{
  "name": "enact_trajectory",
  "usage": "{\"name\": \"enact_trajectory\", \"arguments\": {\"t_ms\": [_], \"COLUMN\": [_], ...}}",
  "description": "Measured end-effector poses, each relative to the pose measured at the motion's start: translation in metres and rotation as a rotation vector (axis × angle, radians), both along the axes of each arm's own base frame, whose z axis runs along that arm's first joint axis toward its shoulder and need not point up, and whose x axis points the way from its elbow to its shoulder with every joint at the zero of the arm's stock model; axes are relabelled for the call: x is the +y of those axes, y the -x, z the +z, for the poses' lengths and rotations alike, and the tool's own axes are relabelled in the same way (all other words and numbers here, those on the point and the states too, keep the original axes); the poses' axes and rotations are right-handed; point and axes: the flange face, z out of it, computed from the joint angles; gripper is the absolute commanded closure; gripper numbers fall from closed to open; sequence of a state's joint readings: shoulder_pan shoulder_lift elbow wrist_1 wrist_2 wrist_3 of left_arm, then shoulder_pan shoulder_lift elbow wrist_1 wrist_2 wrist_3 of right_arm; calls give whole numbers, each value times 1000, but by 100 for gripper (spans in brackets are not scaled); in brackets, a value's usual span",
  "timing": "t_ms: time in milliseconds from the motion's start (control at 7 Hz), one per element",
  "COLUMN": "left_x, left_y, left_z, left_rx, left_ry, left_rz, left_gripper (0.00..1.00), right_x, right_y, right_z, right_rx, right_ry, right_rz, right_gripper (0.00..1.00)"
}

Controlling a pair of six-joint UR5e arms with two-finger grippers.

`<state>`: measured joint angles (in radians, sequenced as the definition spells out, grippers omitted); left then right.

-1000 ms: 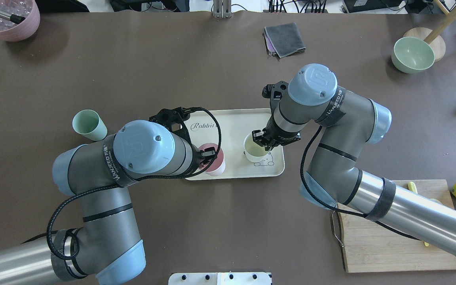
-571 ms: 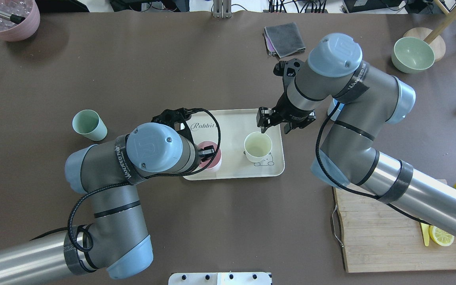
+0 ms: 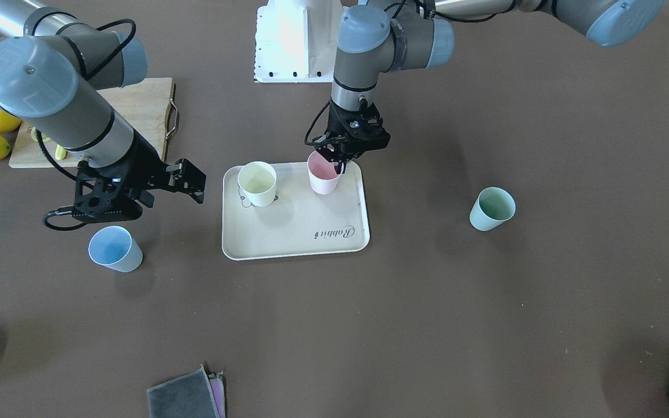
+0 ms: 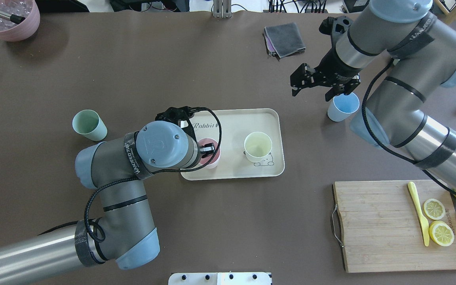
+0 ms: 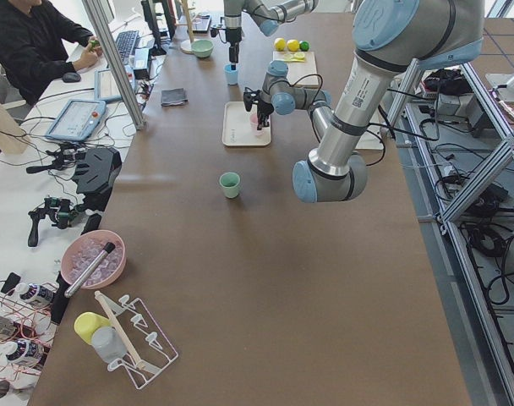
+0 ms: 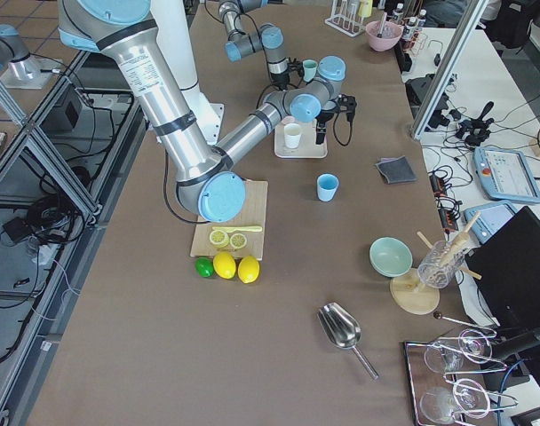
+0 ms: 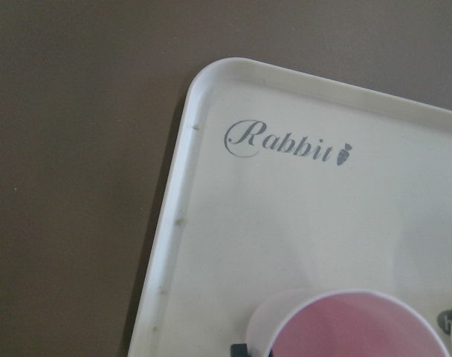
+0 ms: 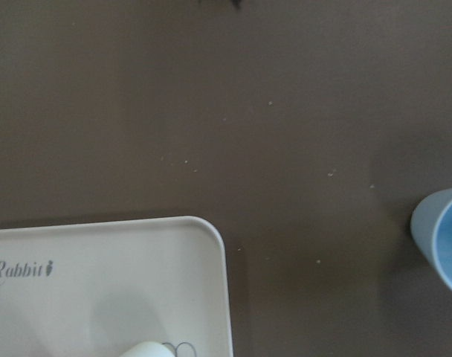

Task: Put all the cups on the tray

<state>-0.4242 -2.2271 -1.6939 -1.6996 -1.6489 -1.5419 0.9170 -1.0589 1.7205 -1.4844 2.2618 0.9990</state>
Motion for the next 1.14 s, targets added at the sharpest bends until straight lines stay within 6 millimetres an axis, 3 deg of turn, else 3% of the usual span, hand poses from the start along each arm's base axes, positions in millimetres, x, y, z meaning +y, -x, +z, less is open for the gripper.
{"name": "enact_trajectory", "arguments": {"t_ms": [143,286,571,714,1000,1143], "left_x": [-3,-5,-10,-14,-26,-36], "left_y": [0,0,6,16,43,62], "left_z": [2,5,1,-6,-19,-25], "left_rx": [-7,-16,-15,-2,24,32], "left_ry": [-5,-12,-28,-43,-52,-50], "left_rz": [0,6,10,11,21,32], "left_gripper": [4,4,3,3,3,3], "right_x": [-13,-21,-34,-40,-36,-27], "right_y": [-30,-54,-78,-78,-48,-30], "right_z": [19,41,81,98,123,131], "right_rx": [30,64,140,172,213,229], "right_ry": [-13,-27,-37,-32,-32,-38], "right_rz": [7,6,28,26,-14,-35], "right_gripper": [0,0,0,0,1,11]}}
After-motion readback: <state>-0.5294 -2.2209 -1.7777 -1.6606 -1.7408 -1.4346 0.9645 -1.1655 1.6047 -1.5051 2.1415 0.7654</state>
